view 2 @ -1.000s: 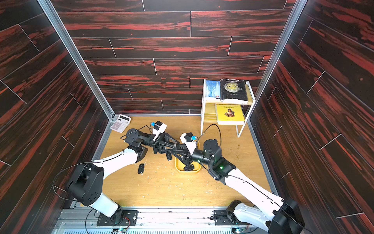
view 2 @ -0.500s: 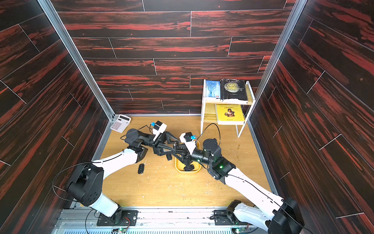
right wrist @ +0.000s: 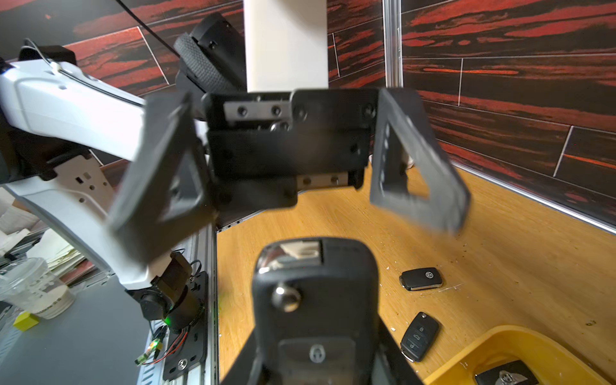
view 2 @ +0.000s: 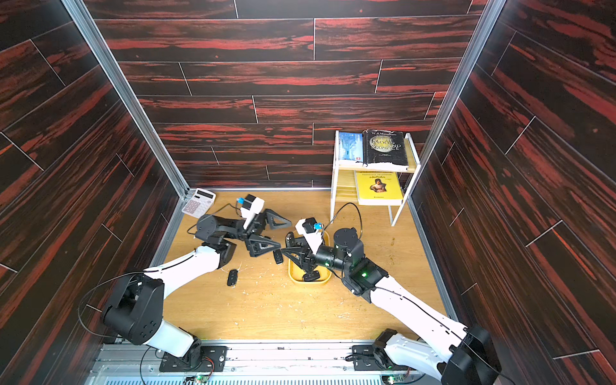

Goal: Place the car key into the storage box
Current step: Pick up the car key from the center of the board, then place the car key in the storage box.

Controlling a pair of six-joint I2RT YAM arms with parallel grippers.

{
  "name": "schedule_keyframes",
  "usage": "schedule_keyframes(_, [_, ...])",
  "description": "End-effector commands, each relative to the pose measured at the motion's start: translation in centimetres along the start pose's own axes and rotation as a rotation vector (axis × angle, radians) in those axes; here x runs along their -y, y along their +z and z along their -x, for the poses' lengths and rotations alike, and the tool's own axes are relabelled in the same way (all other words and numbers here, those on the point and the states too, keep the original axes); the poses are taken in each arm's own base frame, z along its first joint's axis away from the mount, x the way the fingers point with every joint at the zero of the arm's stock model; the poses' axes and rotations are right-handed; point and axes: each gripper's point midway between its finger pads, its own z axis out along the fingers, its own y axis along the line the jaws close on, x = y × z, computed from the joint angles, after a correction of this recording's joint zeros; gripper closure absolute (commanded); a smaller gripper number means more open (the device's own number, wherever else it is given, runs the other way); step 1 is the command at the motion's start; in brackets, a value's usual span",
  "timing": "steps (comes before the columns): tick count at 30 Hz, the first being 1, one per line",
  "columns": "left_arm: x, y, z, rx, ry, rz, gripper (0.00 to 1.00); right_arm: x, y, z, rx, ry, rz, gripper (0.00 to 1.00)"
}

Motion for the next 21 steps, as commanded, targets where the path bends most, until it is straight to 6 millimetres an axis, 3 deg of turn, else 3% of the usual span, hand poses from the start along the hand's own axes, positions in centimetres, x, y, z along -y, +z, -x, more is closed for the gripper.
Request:
schedule_keyframes(1, [-1.6,-3.1,2.9,0.157,-0.024,0.16,0.0,0.3,-0.2,1.7,0.031,-0.028,-0.039,0.72])
schedule_keyframes(4, [-3.7,-5.3,3.1,0.224,-0.07,0.321,0.0,0.7,-0.3,1.8,0.027,-0.032,-0.067,0.72])
schedule_keyframes(6, [-8.0,-7.9,1.4,0.216,-0.195,0.615,0.0,1.0,-0.4,1.6,0.024,-0.03,-0.085,0.72])
schedule_keyframes(7, [-10.6,-10.7,-0.9,0.158,-0.278,0.876,0.0,1.2,-0.4,1.4,0.02,-0.028,-0.092,0.72])
schedule_keyframes(8, [-11.2,-12.8,-2.6,0.041,-0.316,1.078,0.0,1.3,-0.3,1.3,0.017,-0.025,-0.096,0.72])
schedule_keyframes(10, [-10.6,-12.9,-2.9,-0.092,-0.238,1.103,0.0,1.4,-0.2,1.2,0.014,-0.019,-0.096,0.72])
schedule_keyframes(13, [-11.8,-14.3,-2.4,-0.057,-0.309,1.203,0.0,1.7,-0.1,1.0,0.004,-0.013,-0.11,0.72])
schedule_keyframes(18, [-13.5,-18.5,-6.2,-0.317,-0.55,1.47,0.0,4.3,-0.4,-0.2,-0.066,0.003,-0.258,0.73])
schedule_keyframes(21, [-13.2,-19.3,-8.5,-0.443,-0.621,1.498,0.0,6.1,-0.9,-1.3,-0.115,0.012,-0.364,0.72])
